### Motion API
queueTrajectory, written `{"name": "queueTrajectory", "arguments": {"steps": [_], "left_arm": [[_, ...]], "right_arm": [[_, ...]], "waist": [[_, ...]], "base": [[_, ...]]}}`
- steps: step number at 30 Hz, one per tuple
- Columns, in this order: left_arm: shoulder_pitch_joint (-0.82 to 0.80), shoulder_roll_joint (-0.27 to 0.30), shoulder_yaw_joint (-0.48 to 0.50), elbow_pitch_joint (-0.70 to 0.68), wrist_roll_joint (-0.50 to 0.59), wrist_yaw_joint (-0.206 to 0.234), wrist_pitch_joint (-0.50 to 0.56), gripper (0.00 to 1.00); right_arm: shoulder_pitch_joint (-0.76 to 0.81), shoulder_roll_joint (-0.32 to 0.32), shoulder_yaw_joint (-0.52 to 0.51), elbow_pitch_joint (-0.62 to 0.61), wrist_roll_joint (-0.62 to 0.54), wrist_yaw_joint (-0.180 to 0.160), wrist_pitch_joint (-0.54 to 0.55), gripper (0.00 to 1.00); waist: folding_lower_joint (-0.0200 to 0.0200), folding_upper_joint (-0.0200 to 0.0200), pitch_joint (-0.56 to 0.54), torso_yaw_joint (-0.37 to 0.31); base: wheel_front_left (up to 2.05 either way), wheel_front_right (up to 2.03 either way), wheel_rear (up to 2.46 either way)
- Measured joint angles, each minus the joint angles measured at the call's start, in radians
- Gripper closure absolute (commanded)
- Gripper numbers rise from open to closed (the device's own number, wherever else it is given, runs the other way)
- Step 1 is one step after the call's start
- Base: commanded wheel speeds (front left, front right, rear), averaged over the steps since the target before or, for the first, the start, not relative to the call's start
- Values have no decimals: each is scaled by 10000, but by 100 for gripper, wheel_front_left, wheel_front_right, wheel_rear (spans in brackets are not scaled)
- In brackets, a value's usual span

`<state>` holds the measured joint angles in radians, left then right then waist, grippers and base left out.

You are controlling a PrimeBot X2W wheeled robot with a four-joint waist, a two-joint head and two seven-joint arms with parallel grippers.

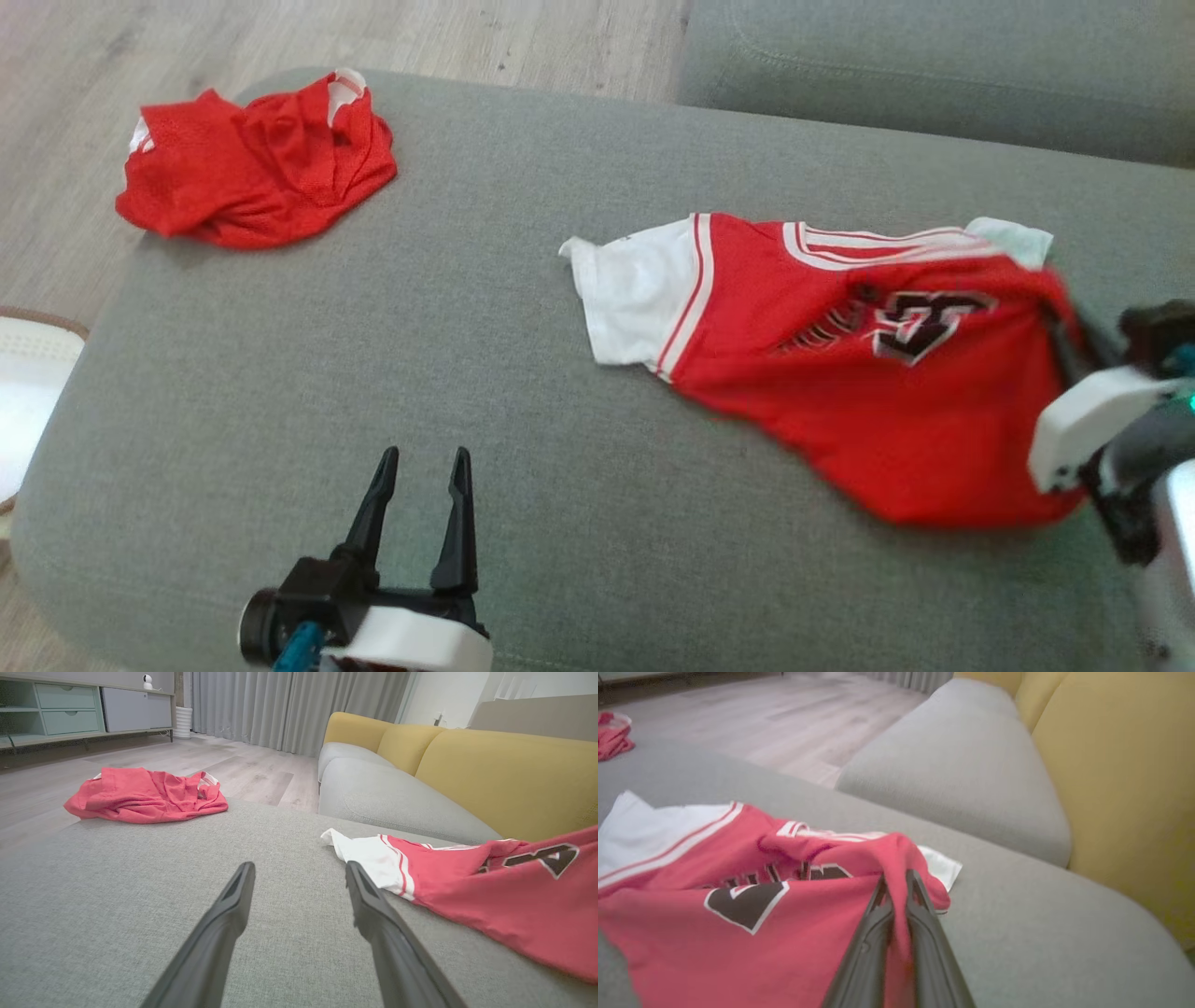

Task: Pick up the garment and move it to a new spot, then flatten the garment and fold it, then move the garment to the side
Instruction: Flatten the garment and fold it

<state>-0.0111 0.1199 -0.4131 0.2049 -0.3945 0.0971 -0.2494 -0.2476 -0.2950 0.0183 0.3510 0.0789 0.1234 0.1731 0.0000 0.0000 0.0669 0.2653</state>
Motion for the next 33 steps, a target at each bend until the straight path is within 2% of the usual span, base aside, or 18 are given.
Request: {"name": "queueTrajectory", "arguments": {"steps": [6,11,19,24,25,26,27,33], "left_arm": [[48,-2,100,-15,-2,56,0,0],[67,-21,136,-90,2,38,0,0],[-572,-224,-27,-94,184,-184,-29,0],[-808,-407,-71,-81,263,-295,-27,0],[-852,-422,-73,-75,263,-359,-29,0],[-897,-433,-67,-77,263,-359,-29,0],[-928,-454,-61,-77,268,-360,-29,0],[-973,-558,73,-23,410,-364,-27,0]], "right_arm": [[107,-286,-598,-1697,-372,0,587,100],[1,-575,-215,-1674,-610,0,986,100],[-2897,-1509,677,1256,-1129,0,884,100],[-4245,-1586,602,3028,-1768,0,105,100],[-4431,-1578,556,3317,-1935,0,-142,65],[-4628,-1536,489,3607,-2090,0,-359,55],[-4823,-1475,387,3894,-2224,0,-516,0],[-5640,-587,359,5028,-2752,2,-1674,0]], "waist": [[-1,0,-93,-102],[0,0,149,-66],[1,0,829,412],[1,0,1305,812],[2,0,1394,878],[2,0,1488,933],[2,0,1576,974],[2,0,1800,812]], "base": [[0,0,0],[0,0,0],[0,0,0],[0,0,0],[0,0,0],[0,0,0],[0,0,0],[0,0,0]]}}
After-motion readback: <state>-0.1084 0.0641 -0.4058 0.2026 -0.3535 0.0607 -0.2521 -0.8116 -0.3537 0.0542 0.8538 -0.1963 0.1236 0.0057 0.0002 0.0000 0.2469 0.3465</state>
